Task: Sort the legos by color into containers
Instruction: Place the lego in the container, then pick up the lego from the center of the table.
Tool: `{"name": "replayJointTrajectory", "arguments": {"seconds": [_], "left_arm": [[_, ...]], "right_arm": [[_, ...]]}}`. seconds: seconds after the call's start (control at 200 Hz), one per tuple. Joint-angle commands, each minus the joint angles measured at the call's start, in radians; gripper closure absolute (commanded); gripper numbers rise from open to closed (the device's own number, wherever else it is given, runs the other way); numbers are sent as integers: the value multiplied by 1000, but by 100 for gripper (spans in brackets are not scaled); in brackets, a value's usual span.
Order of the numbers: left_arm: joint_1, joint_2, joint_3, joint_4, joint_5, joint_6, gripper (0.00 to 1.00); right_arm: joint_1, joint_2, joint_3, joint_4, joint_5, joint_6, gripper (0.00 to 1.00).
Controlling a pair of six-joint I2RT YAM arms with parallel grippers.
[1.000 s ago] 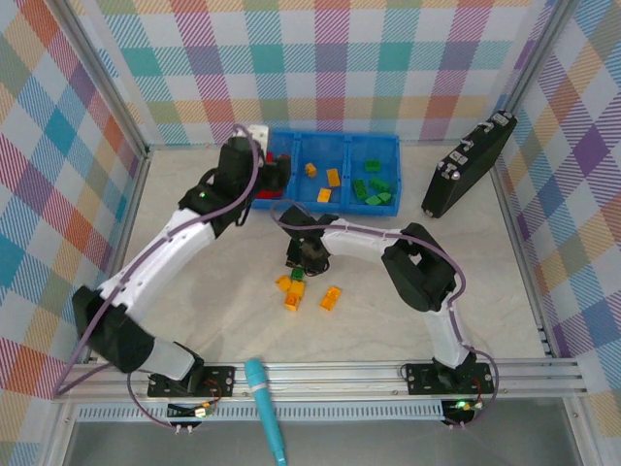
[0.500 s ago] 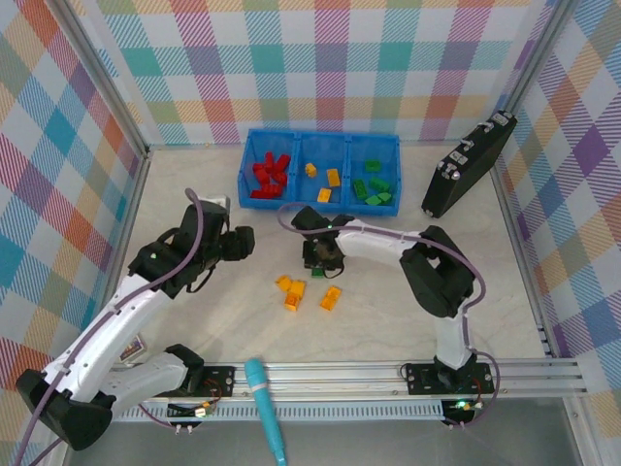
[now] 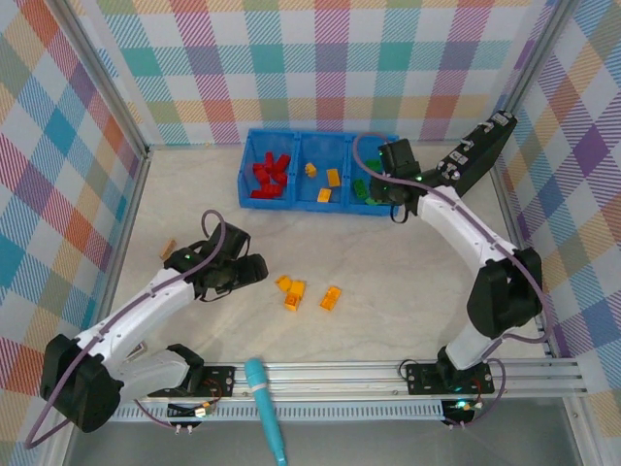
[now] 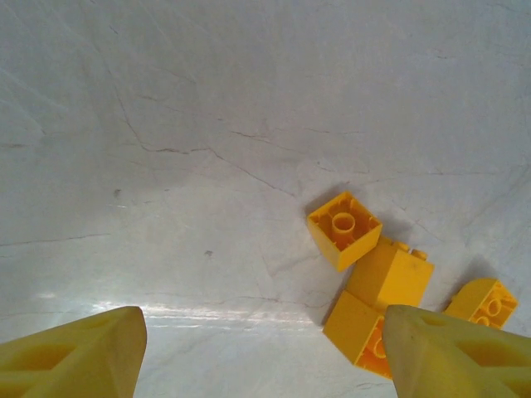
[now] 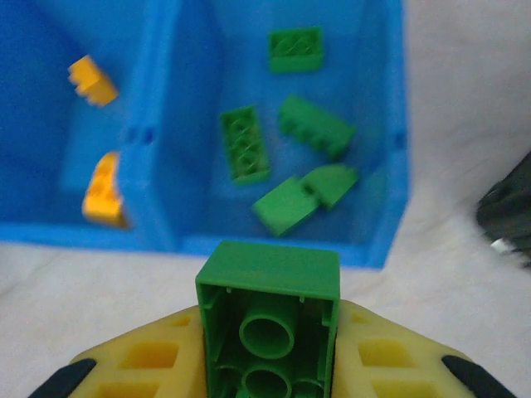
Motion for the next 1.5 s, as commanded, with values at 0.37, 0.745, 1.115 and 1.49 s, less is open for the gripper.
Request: {"name": "replayJointTrajectory", "arguments": {"seconds": [0.37, 0.745, 1.115, 1.49], "left_arm": [[-90, 220, -10, 195, 88, -263, 25], [-97, 414, 79, 242, 110, -288, 24], [-124, 509, 109, 242, 113, -305, 27], [-142, 556, 71, 224, 86, -328, 47]], "right_arm": [[-64, 368, 300, 140, -48, -209, 76], [-69, 416, 317, 185, -49, -242, 49], [-74, 327, 259, 208, -55, -218, 38], [-69, 25, -63, 233, -95, -49, 38]]}}
